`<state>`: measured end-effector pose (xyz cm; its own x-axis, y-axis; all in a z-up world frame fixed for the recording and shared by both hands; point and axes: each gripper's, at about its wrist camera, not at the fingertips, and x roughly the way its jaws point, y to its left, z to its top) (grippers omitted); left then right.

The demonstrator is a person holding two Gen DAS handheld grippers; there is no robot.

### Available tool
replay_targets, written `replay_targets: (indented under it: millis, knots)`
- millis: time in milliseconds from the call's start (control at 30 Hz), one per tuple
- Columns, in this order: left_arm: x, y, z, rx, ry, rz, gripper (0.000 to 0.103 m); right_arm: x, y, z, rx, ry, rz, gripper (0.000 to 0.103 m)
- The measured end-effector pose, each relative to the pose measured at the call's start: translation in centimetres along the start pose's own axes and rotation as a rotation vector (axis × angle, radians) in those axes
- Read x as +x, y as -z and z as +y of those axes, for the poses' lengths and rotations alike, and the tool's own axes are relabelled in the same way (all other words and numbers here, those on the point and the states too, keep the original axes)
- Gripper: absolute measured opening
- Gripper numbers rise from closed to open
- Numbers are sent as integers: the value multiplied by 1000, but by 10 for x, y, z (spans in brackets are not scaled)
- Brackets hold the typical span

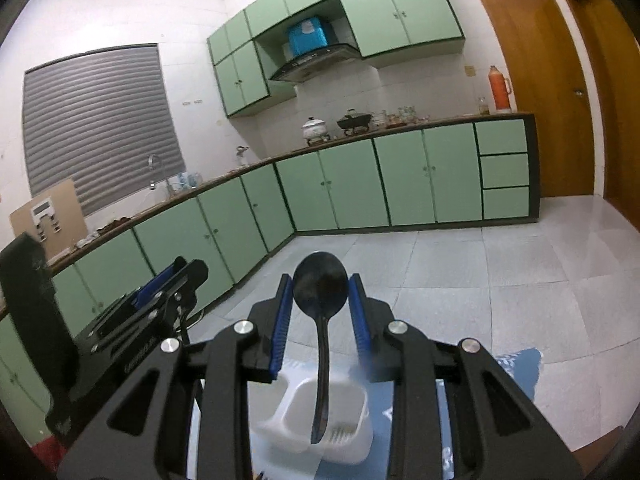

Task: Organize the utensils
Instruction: 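Lift both spoons over the white holder and open both tools to drop them, then grasp a plain wooden chopstick with the right tool while the left grasps a red chopstick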

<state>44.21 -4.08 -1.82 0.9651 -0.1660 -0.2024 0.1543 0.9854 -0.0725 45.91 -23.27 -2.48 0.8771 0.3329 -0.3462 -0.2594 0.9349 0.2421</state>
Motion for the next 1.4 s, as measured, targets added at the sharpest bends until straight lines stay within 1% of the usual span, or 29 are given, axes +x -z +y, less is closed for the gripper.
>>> replay_targets:
  millis: [67, 200, 367, 467, 533, 600, 700, 733, 767, 800, 833, 867, 900, 933, 967, 1000, 1100, 1133, 1233, 1300, 1333, 1400]
  knots:
    - [18, 9, 1, 15, -19, 13, 34, 23, 3, -3, -6, 25, 15, 27]
    - [43, 31, 7, 7, -40, 77, 34, 54, 21, -10, 6, 45, 68, 27]
    - [50, 56, 13, -12, -33, 140, 35, 67, 48, -14, 20, 31, 131, 27]
    - [50, 64, 15, -18, -23, 165, 35, 70, 60, -16, 38, 13, 171, 28]
    - [46, 67, 16, -26, -20, 177, 36, 67, 66, -17, 50, 9, 181, 30]
    - [40, 68, 18, -31, -18, 177, 40, 59, 71, -16, 54, 9, 180, 32]
    - [28, 65, 20, -35, -15, 167, 44, 45, 70, -15, 54, 19, 168, 35]
    - [20, 63, 21, -36, -15, 160, 46, 38, 70, -15, 58, 23, 159, 36]
    - [16, 60, 22, -39, -17, 158, 48, 31, 69, -16, 60, 26, 152, 39]
    - [11, 59, 23, -39, -20, 158, 51, 20, 70, -15, 63, 31, 138, 45]
    - [2, 57, 24, -37, -23, 160, 54, 9, 71, -14, 64, 35, 126, 49]
    - [-7, 56, 23, -36, -27, 162, 56, -1, 73, -14, 62, 45, 120, 57]
    - [-18, 57, 23, -31, -32, 172, 60, -10, 77, -15, 59, 55, 116, 65]
    - [-27, 57, 24, -30, -28, 179, 65, -25, 83, -13, 57, 67, 111, 70]
    - [-38, 60, 23, -30, -26, 186, 68, -34, 85, -14, 61, 67, 109, 79]
    - [-48, 63, 23, -27, -25, 198, 72, -45, 92, -14, 65, 66, 108, 86]
    - [-82, 80, 24, -14, -11, 245, 80, -80, 122, -9, 74, 67, 135, 90]
    - [-94, 89, 24, -20, -7, 270, 81, -91, 135, -6, 72, 69, 157, 91]
    - [-123, 116, 25, -24, 10, 348, 81, -117, 167, 1, 63, 94, 208, 91]
    - [-142, 137, 23, -3, -7, 400, 81, -131, 187, 6, 76, 103, 239, 91]
    - [-150, 144, 22, -5, -9, 414, 81, -140, 201, 10, 86, 102, 258, 91]
    - [-165, 161, 21, -14, -5, 449, 81, -154, 218, 19, 81, 123, 264, 91]
